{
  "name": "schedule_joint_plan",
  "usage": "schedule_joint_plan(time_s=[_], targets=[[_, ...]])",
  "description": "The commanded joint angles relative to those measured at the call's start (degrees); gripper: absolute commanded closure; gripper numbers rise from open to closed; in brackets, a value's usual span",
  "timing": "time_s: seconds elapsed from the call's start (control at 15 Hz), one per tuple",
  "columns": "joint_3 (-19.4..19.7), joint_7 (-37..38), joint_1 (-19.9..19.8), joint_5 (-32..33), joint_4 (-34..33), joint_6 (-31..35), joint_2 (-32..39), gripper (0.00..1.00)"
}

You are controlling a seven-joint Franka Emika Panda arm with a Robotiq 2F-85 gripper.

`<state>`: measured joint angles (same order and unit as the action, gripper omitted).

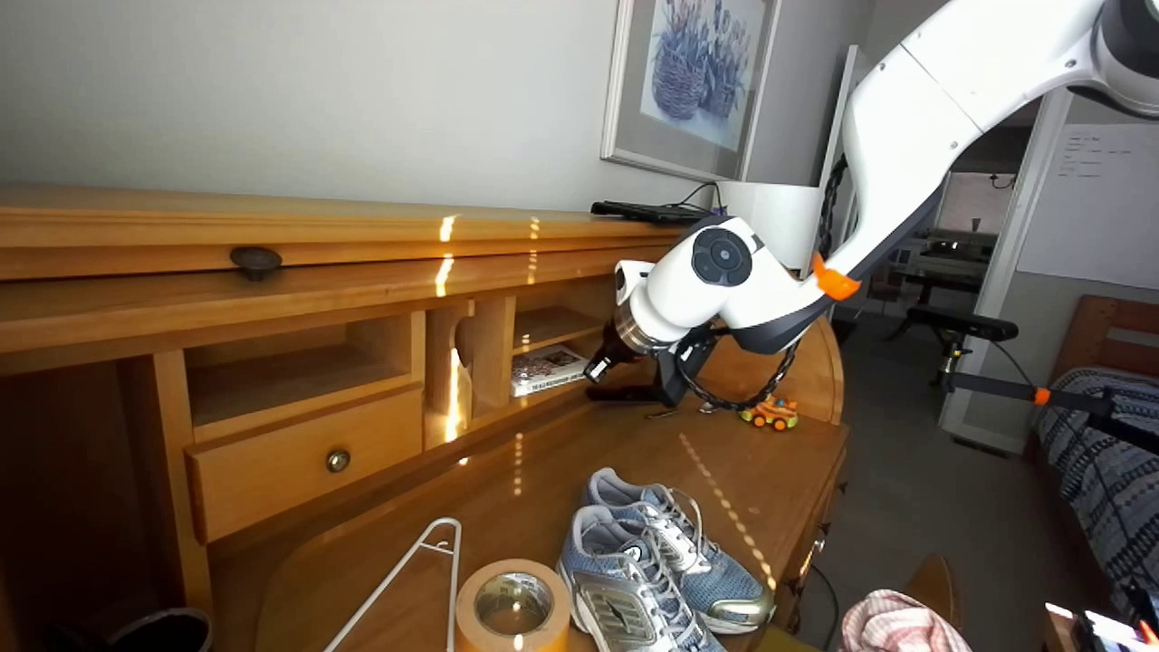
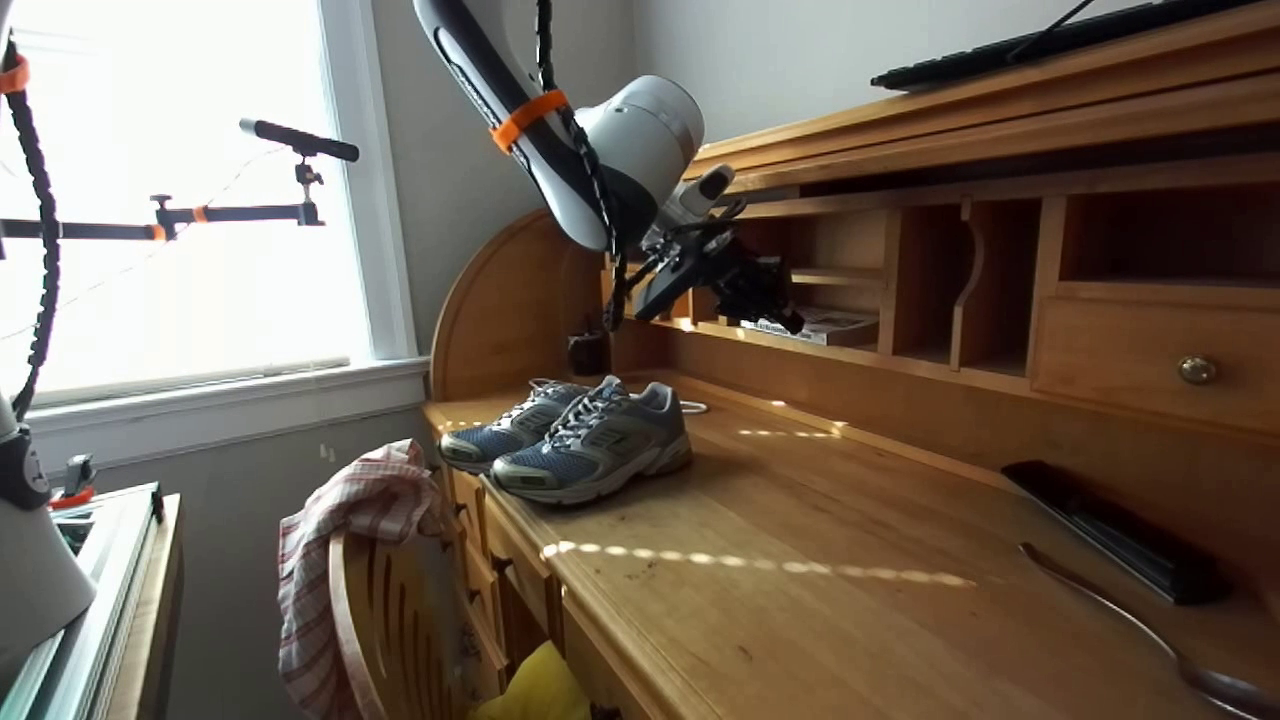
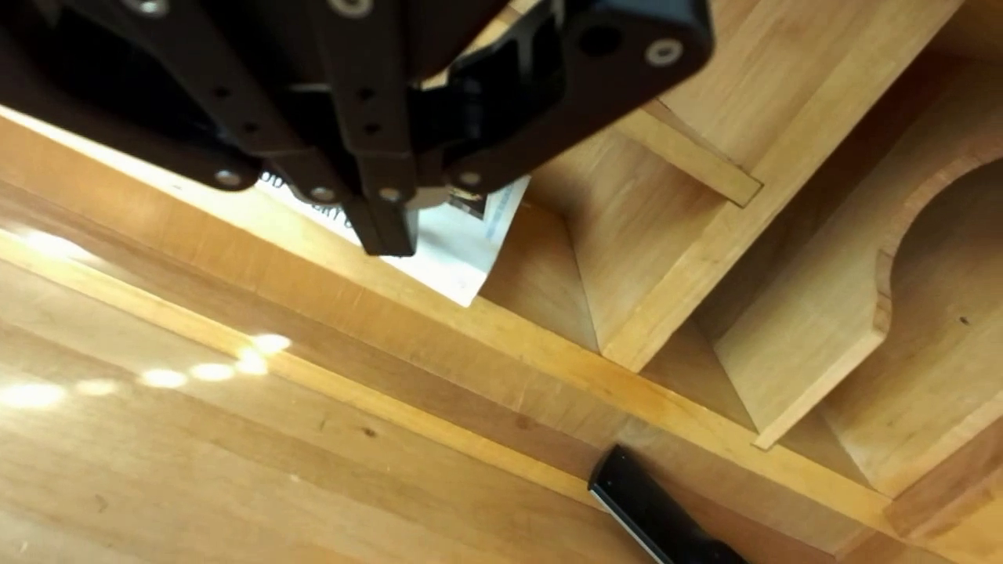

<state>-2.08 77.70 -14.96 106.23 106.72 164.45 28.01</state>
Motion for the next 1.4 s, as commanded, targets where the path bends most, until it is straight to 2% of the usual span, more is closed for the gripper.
schedule_joint_plan(time_s=[0.0, 0.87, 1.0, 1.07, 1.33], targets=[[0.3, -1.3, -0.7, -2.9, -0.6, 0.6, 1.3, 1.0], [0.5, -1.1, -2.0, -4.7, -5.3, 0.9, 5.1, 1.0], [0.4, -1.0, -1.9, -5.5, -3.3, 0.4, 3.7, 1.0], [0.4, -2.7, -1.8, -8.3, -0.3, -0.3, 1.7, 1.0], [0.3, -1.0, -1.4, -9.1, 8.5, -0.4, -6.1, 1.0]])
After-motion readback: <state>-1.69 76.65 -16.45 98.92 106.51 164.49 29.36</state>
